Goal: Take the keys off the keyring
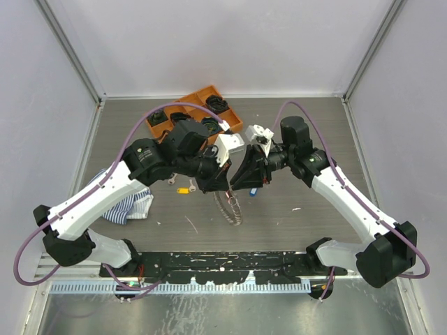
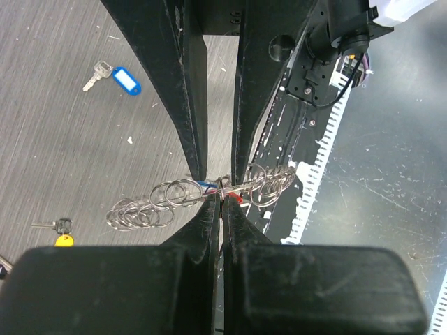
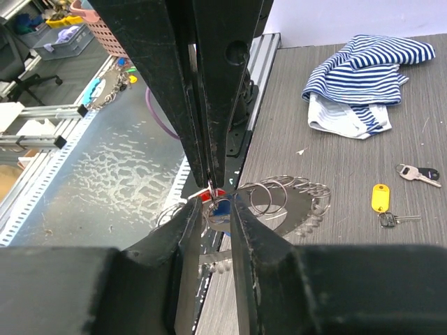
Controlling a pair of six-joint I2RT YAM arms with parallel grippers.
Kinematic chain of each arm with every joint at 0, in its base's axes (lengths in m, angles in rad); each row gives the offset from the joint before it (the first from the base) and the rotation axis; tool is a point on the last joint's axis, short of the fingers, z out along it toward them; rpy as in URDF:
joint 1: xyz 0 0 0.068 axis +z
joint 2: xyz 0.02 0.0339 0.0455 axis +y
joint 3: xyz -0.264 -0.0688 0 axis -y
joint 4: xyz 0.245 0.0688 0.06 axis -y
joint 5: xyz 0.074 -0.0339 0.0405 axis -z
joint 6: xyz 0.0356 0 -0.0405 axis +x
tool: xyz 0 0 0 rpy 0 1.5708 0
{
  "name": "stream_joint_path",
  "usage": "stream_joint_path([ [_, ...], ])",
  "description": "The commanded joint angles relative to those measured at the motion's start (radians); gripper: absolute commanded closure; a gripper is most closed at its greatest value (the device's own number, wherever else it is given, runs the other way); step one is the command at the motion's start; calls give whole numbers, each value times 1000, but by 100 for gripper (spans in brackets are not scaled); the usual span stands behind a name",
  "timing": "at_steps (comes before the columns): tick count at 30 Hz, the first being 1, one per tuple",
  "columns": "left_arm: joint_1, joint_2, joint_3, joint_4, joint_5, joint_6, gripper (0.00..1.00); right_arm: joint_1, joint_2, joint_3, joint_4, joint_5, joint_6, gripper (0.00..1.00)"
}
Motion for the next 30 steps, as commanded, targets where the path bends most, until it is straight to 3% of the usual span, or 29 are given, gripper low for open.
stream_joint_path([
  [1,5,-34,11,88,22,-10,100,8,-20,11,57,-25,34,73],
  [12,6,-35,10,99,13,-11,100,19,-17,7,60,-26,32,80],
  [16,7,-34,11,104,9,-12,100,24,-17,8,61,-30,31,87],
  [24,9,-38,4,122,-10,-21,100,28,-18,-4,57,-36,17,87],
  [30,12,-41,-7,143,-10,-28,100,28,-18,14,-41,-65,-94,99],
])
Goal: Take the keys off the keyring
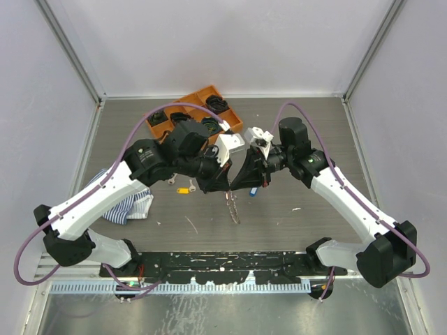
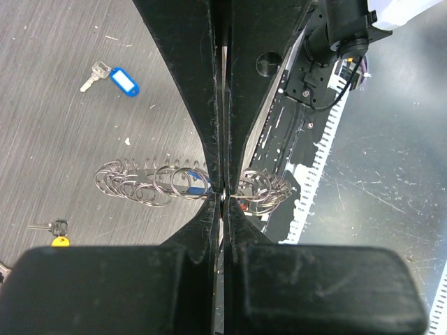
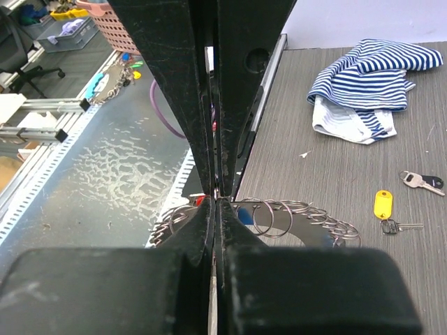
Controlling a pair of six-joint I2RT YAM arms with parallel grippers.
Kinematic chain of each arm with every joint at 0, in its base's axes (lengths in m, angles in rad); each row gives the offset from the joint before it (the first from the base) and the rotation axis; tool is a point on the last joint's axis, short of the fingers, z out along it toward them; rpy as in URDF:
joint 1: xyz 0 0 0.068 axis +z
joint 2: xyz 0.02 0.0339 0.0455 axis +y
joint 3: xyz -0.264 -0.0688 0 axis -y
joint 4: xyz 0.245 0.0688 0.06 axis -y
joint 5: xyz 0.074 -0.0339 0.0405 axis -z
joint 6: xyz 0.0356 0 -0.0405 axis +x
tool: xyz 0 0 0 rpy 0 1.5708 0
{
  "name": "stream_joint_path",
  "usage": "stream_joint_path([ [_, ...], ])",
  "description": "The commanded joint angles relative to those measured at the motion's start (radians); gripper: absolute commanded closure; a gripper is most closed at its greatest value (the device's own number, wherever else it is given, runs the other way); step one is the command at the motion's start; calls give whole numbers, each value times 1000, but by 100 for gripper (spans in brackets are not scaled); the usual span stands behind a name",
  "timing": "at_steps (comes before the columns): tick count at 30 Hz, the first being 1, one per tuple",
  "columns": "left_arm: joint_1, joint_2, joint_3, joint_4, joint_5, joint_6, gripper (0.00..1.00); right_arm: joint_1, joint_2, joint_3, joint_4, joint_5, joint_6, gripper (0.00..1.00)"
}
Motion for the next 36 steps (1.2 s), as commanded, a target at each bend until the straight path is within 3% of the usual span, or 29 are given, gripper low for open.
stream_joint_path([
  [1,7,-40,-1,129,-7,-16,100,9,-15,24,-80,-60,-109,99],
  [6,10,-44,-21,140,0,-27,100,9,-17,23,-84,-72,-109,87],
  [7,12,-44,-25,153,2,-31,100,9,-16,23,-84,-69,-107,97],
  [8,13,-44,-28,167,2,-34,100,9,-17,27,-85,-58,-93,99],
  [17,21,-75,-105,274,14,-85,99,-3,-18,37,-30,-20,1,99],
  [27,27,-175,-249,425,5,-167,66,-20,-16,14,76,-28,107,99],
  [31,30,-236,-294,483,-45,-193,47,-21,-17,8,92,-29,122,99],
  [36,35,-344,-408,560,-84,-233,42,-30,-18,12,96,-35,125,99],
])
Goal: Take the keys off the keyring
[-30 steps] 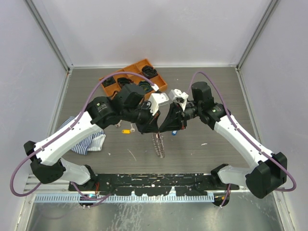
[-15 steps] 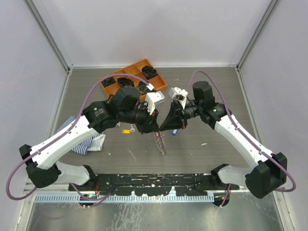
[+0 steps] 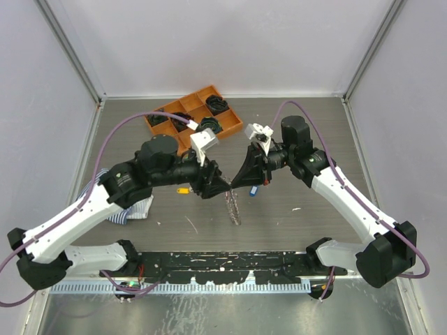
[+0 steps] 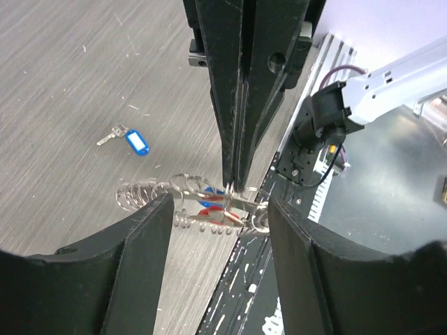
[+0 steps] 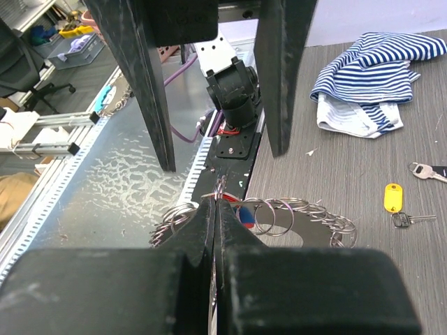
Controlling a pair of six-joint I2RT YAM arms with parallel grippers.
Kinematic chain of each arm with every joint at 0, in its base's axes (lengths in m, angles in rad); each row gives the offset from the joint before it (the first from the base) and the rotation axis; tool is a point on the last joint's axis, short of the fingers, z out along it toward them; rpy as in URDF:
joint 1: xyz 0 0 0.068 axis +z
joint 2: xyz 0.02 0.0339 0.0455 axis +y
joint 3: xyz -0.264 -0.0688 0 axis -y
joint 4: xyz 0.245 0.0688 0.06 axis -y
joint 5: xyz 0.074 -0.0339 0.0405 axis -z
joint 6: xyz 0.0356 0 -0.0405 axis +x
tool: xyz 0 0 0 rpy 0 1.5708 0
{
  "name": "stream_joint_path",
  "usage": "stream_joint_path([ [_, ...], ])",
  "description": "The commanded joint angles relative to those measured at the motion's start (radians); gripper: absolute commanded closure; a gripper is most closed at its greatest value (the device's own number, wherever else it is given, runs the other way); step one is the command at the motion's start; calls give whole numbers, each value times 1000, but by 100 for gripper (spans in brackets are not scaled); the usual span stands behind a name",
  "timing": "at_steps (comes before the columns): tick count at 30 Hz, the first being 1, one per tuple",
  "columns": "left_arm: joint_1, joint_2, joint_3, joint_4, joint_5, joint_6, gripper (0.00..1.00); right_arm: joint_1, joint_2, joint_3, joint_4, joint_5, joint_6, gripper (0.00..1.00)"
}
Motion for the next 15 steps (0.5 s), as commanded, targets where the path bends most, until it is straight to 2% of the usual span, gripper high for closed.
stream_joint_path([
  [1,7,-133,-95,171,-52,-67,42,-12,-17,12,65,-37,25,99],
  [8,25,-305,-394,515,-47,-193,45,-24,-26,13,66,-70,20,99],
  [11,35,-297,-470,653,-7,-226,47,-25,-22,15,62,-79,14,99],
  [15,39,-257,-499,742,-7,-225,58,-26,-24,15,54,-82,6,99],
])
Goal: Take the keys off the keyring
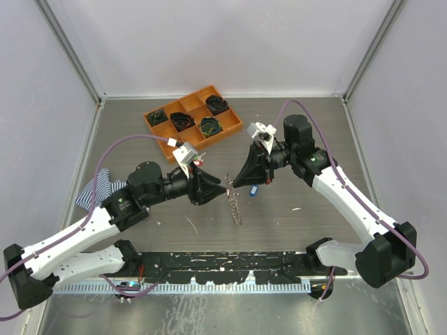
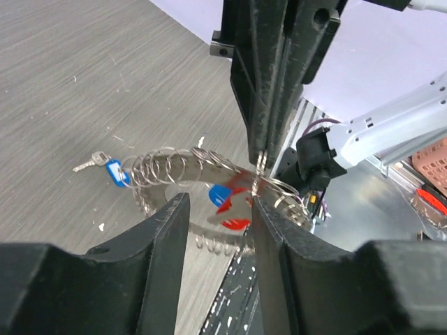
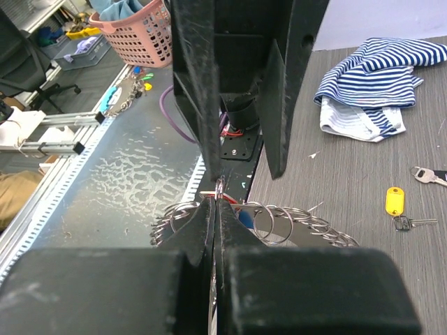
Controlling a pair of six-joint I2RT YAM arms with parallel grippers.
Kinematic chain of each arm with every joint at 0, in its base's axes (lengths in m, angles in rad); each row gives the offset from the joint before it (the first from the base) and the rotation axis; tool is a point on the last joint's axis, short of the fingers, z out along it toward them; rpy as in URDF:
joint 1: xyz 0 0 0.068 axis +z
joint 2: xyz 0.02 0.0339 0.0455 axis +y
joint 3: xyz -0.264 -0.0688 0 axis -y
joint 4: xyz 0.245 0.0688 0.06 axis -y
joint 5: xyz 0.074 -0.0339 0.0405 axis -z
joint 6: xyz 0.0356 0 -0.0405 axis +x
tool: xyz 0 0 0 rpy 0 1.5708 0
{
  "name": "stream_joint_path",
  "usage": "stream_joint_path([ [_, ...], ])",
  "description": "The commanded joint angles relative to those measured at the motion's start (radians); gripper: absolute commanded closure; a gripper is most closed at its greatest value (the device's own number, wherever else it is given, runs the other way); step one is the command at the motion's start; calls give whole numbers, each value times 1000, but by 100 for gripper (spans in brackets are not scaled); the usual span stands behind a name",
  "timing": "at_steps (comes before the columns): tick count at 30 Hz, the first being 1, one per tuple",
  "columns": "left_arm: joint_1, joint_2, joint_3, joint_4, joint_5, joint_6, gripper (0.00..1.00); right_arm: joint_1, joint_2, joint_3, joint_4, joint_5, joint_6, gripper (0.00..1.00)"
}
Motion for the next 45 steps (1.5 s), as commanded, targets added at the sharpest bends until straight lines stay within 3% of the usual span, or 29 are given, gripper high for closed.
stream_joint_path([
  [1,10,27,-21,275,19,-33,60,-5,-24,15,38,-44,-1,99],
  [8,14,47,-23,293,77,-37,71,-6,-16,15,33,-44,-6,99],
  [15,37,35,-28,270,179,-30,75,-7,-14,18,32,-44,-5,99],
  [29,81,77,-2,207,286,-23,100,-7,-14,22,25,-46,-10,99],
  [41,86,132,-15,169,322,-32,99,-7,-9,19,24,-46,-13,99],
  [42,85,127,-24,182,319,-35,96,-6,-9,17,24,-45,-13,99],
  [45,86,70,-63,255,281,-29,70,-6,-10,15,24,-46,-13,99],
])
